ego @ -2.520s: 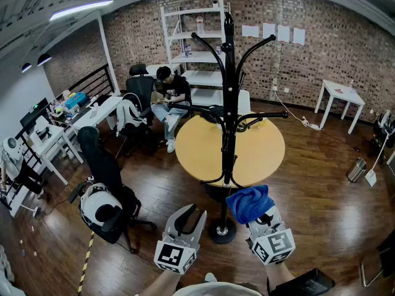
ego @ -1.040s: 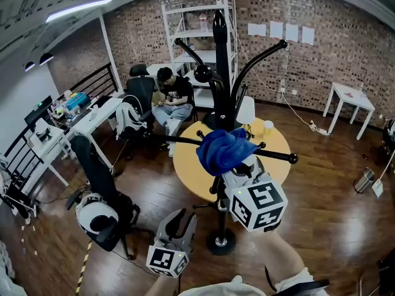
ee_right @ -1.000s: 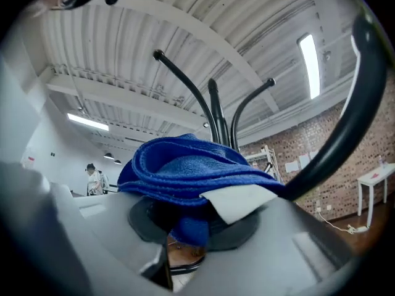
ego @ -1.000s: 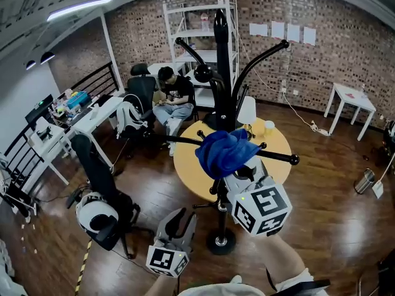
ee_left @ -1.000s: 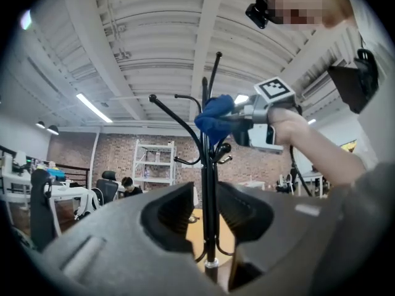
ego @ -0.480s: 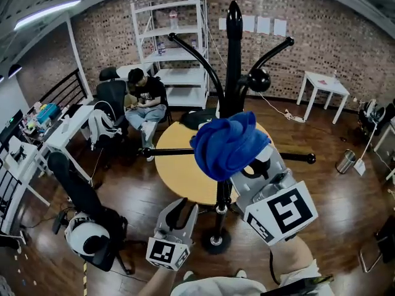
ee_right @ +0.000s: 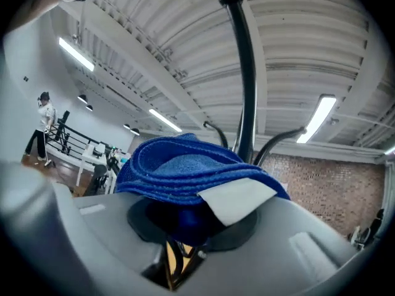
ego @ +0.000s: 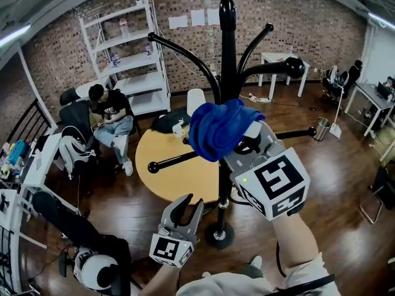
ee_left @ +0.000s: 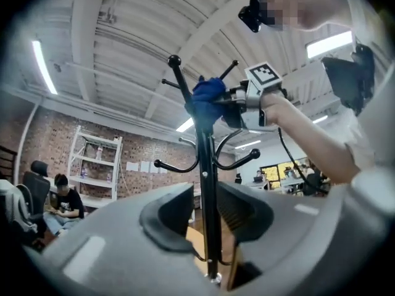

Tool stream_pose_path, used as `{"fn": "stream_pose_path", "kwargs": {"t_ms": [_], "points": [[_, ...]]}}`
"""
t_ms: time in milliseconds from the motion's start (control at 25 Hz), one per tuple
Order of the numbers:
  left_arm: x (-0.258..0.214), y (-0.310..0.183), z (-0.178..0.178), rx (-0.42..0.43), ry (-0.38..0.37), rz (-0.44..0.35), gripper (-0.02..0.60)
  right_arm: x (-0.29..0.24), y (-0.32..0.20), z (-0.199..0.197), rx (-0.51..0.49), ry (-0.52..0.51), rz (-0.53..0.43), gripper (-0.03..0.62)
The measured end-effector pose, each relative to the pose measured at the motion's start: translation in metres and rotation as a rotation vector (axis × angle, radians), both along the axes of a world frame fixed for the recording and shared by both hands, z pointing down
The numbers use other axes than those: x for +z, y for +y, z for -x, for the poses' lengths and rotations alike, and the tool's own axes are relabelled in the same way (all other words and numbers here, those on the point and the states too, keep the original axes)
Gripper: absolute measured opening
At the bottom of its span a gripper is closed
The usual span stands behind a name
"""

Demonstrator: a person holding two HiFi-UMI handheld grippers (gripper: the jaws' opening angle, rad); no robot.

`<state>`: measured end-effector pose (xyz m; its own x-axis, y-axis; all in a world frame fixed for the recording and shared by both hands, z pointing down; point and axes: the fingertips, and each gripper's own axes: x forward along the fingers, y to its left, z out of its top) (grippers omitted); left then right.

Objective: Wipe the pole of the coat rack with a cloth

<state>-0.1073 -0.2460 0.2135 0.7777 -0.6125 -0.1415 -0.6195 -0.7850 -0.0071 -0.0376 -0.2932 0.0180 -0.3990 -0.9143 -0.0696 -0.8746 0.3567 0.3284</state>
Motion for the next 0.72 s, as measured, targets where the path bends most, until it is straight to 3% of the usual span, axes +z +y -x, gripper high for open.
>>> {"fn": "stream_pose_path", "kwargs": {"t_ms": [120, 240, 360, 480, 600, 720], "points": [[0.006, 0.001, 0.001, 0.023, 0.002, 0.027, 0.109, 0.038, -0.005, -0.001, 0.05, 0.039, 0.087, 0.098], [0.022, 0.004, 0.003, 0.055, 0.007, 0.055, 0.11, 0.046, -0.004, -0.003, 0.068, -0.007, 0.093, 0.097], [0.023, 0.008, 0.004, 0.065, 0.032, 0.055, 0.11, 0.025, 0.027, 0.005, 0.047, -0.011, -0.043, 0.098], [0.011, 0.005, 0.017, 0.024, 0.06, 0.045, 0.109, 0.016, 0.088, 0.035, -0.086, -0.074, -0.143, 0.098], [0.015, -0.011, 0.045, -0.047, 0.061, 0.025, 0.109, 0.069, 0.12, 0.064, -0.189, -0.097, -0.027, 0.098], [0.017, -0.022, 0.071, -0.131, 0.041, 0.036, 0.109, 0.168, 0.112, 0.075, -0.132, -0.054, 0.207, 0.098]]}}
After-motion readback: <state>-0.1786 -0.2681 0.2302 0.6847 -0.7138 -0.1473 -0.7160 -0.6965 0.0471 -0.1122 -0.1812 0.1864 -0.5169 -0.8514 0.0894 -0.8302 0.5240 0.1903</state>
